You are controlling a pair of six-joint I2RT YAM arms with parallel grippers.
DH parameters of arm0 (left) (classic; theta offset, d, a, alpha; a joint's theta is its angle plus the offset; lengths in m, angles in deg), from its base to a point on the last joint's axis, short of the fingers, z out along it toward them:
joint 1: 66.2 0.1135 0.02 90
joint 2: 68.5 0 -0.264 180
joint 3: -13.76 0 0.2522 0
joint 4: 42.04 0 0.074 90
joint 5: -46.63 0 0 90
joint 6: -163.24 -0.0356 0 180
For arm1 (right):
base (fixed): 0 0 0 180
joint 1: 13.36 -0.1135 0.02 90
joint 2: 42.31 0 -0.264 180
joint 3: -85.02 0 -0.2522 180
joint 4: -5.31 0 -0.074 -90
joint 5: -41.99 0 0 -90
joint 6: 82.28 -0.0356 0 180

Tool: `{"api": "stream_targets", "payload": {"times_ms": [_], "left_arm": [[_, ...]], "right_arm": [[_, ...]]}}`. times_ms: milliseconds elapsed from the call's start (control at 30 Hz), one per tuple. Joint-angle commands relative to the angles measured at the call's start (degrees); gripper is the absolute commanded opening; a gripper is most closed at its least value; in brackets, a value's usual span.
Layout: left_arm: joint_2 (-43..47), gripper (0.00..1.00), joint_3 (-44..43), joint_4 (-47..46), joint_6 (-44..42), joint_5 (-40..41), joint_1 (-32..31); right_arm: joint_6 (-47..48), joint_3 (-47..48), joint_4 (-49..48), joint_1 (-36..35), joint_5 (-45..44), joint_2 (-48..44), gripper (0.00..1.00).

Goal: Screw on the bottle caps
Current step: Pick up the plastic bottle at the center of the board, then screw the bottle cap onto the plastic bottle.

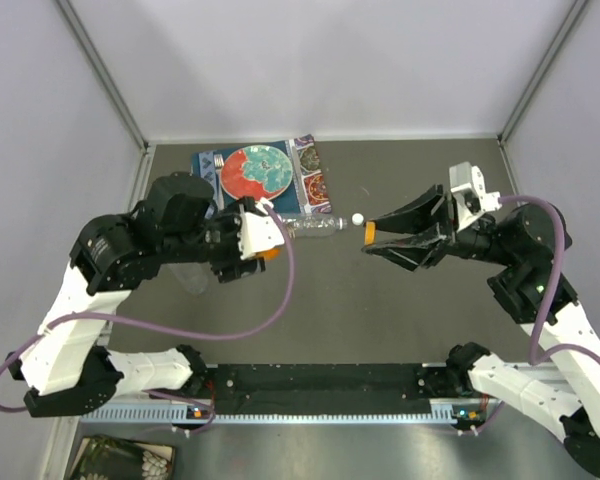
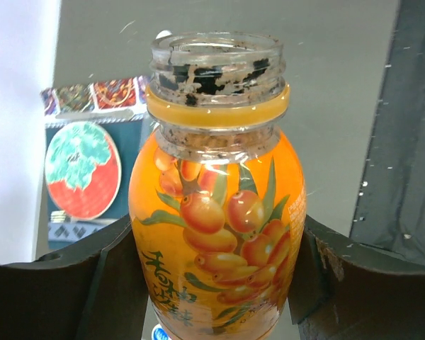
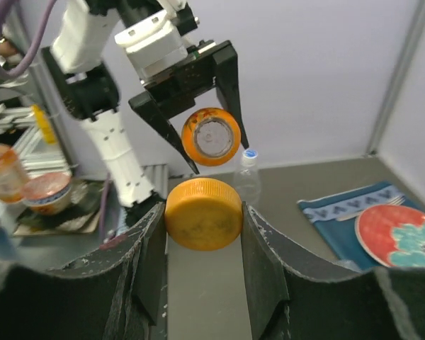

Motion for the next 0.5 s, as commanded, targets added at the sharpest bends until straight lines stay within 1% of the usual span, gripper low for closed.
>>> {"api": "stream_targets", "payload": {"times_ms": [0, 67, 133, 167, 233, 400, 433, 467], "left_arm": [[-1.0, 0.01, -1.1, 11.2, 4.7, -1.4, -4.2], [-2.3, 0.01, -1.5, 11.3, 4.4, -2.7, -4.9], [-3.9, 0.02, -2.5, 11.2, 5.0, -2.3, -6.1], [-4.5, 0.02, -2.9, 11.2, 5.2, -2.2, -7.1], [-5.9, 0.02, -3.3, 11.3, 5.1, -0.8, -8.1], [-7.8, 0.02, -4.0, 11.2, 4.8, -0.3, -10.1], [-8.2, 0.02, -4.0, 11.3, 4.9, 0.5, -10.2], [-8.3, 0.02, -4.0, 11.3, 4.7, 1.0, -10.5]], "right_arm": [[-3.1, 4.8, -0.9, -0.6, 10.9, 3.3, 0.36], [-1.4, 7.3, 0.4, -0.8, 12.5, 4.6, 0.36], [2.2, 10.7, 6.8, -2.7, 12.5, 6.9, 0.35], [6.1, 11.9, 9.4, -3.5, 11.7, 7.8, 0.35], [8.4, 13.9, 13.6, -4.5, 12.0, 9.9, 0.34], [12.7, 15.8, 18.3, -5.2, 13.0, 14.2, 0.34], [15.0, 16.5, 19.7, -5.5, 12.6, 15.9, 0.34], [17.5, 17.2, 23.3, -6.0, 11.4, 16.7, 0.33]]}}
